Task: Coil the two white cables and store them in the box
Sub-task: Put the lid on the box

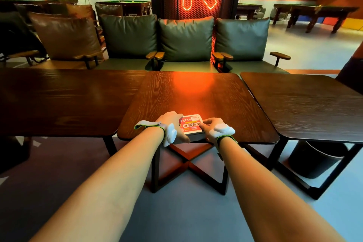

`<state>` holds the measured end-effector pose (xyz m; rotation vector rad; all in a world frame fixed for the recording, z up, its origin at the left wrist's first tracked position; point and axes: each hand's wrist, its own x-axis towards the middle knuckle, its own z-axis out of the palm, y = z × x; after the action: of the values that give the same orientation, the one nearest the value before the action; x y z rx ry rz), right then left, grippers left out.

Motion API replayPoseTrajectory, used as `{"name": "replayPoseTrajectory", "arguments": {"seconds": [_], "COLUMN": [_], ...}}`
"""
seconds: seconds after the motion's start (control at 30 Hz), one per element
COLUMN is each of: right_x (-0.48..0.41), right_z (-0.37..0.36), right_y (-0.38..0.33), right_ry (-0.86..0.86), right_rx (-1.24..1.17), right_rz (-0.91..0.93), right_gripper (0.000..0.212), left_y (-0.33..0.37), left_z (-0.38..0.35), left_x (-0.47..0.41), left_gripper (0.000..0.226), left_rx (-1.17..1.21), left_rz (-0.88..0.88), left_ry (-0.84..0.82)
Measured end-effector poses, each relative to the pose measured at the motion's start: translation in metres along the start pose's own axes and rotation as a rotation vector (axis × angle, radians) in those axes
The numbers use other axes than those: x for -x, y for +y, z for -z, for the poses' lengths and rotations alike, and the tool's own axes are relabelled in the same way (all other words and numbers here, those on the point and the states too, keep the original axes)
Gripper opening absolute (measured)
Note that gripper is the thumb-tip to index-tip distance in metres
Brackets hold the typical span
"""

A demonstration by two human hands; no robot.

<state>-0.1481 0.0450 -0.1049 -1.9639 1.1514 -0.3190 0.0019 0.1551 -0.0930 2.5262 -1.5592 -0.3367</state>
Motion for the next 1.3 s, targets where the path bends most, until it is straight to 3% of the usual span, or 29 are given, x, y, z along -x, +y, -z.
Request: {"name": "replayPoseTrajectory", "arguments": {"seconds": [0.13, 0.3, 0.5, 0.9, 1.03, 1.1, 1.23, 1.3], "right_x": [-0.003, -0.003, 0.000, -0.002, 0.002, 0.007, 0.018, 0.022], "right_z": [0.004, 0.002, 0.003, 0.008, 0.002, -0.005, -0.020, -0.022], "right_y": [-0.003, -0.004, -0.005, -0.009, -0.005, -0.005, -0.007, -0.009], "right_ry": [-0.005, -0.001, 0.032, -0.022, 0.072, 0.127, 0.176, 0.168], "right_rx": [-0.013, 0.066, 0.129, 0.170, 0.201, 0.189, 0.205, 0.248], "right_rz": [-0.032, -0.023, -0.026, -0.013, -0.064, -0.084, -0.093, -0.084], "right_gripper": [0.031, 0.030, 0.028, 0.038, 0.032, 0.040, 0.053, 0.050], "left_y": [0.000, -0.004, -0.005, -0.005, 0.001, 0.002, 0.015, 0.021], "left_z": [0.000, -0.001, 0.001, -0.002, 0.000, -0.003, -0.009, -0.013], "left_x": [-0.004, -0.003, -0.006, -0.020, -0.017, -0.014, -0.011, -0.012], "left_gripper": [0.099, 0.097, 0.110, 0.064, 0.071, 0.071, 0.097, 0.093], "left_rx": [-0.012, -0.017, -0.034, -0.116, -0.118, -0.121, -0.140, -0.116], "left_rz": [-0.005, -0.036, -0.031, 0.043, 0.182, 0.231, 0.262, 0.256], "left_ry": [0.002, 0.009, -0.016, -0.010, -0.034, -0.034, -0.030, -0.041]}}
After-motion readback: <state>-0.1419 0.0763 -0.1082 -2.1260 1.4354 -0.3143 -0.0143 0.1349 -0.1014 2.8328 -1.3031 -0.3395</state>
